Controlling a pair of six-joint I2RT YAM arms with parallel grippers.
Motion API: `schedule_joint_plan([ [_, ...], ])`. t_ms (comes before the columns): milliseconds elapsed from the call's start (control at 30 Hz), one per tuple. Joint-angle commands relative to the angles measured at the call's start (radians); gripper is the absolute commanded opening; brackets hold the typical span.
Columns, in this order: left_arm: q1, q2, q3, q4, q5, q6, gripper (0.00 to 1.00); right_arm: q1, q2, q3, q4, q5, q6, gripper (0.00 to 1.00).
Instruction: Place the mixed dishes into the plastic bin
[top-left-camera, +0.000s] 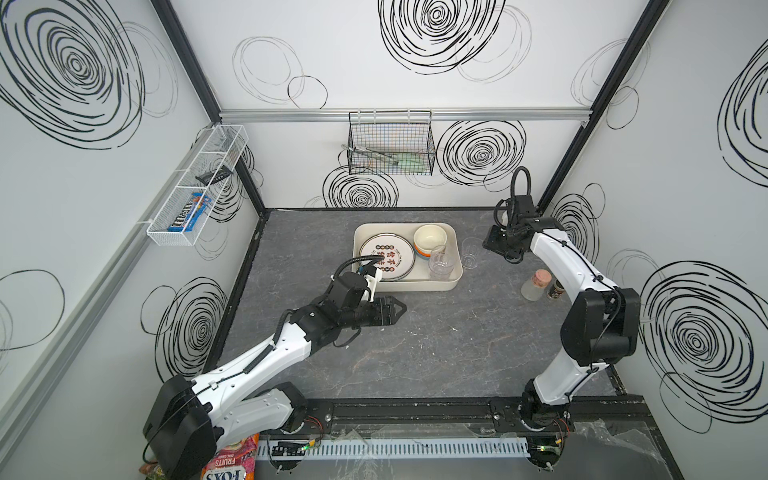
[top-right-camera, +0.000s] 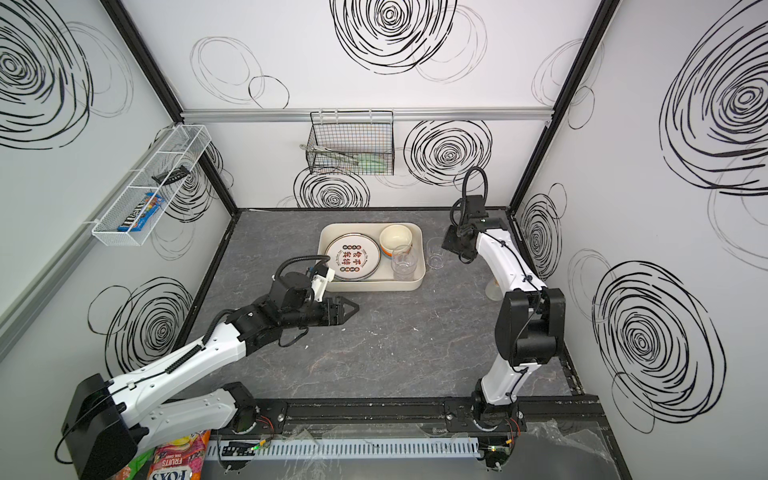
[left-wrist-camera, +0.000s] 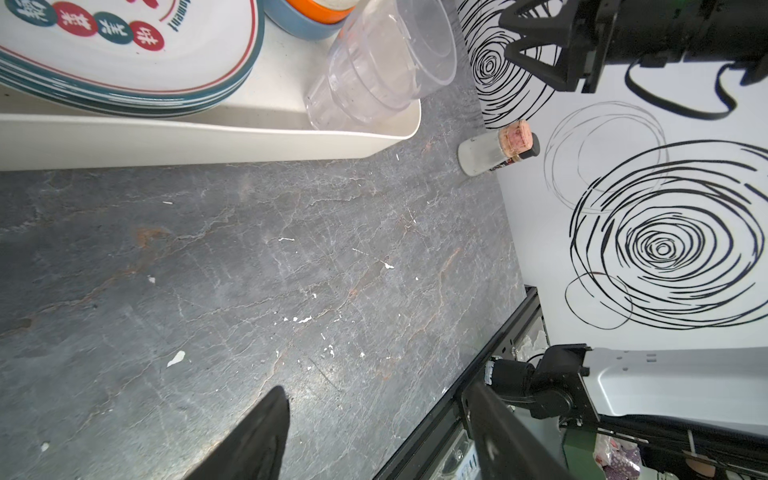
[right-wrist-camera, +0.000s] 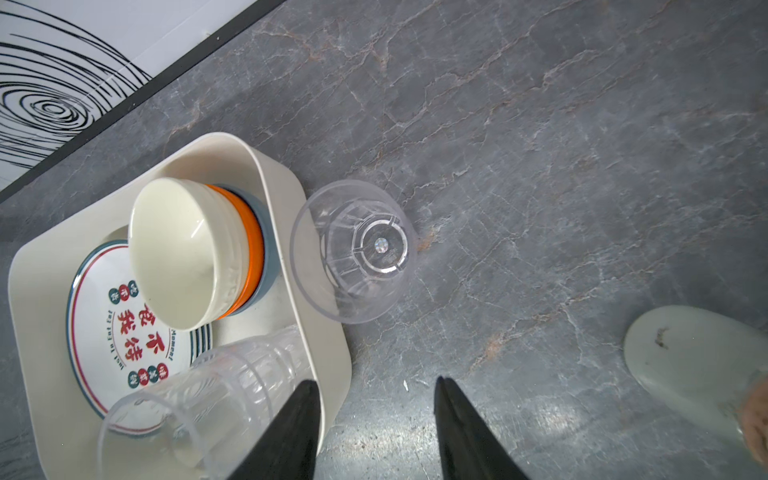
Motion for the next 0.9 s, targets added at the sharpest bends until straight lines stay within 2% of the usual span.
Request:
schedule_joint_plan([
  [0,-0.015,0.002,0.027,0.044,-0.036,0.011,0.73,-0.014,0.052,0.017,0.03,-0.03,0.019,0.51],
  [400,-0.022,-0.033,-0.005,0.036,-0.053,0.0,0.73,-0.027,0.197,0.09,0.044,-0.055,0.04,0.5],
  [867,-0.022,-0.052,-0.019,0.024,-0.059,-0.007,0.73,-0.028,0.303,0.168,0.006,-0.05,0.045,0.36],
])
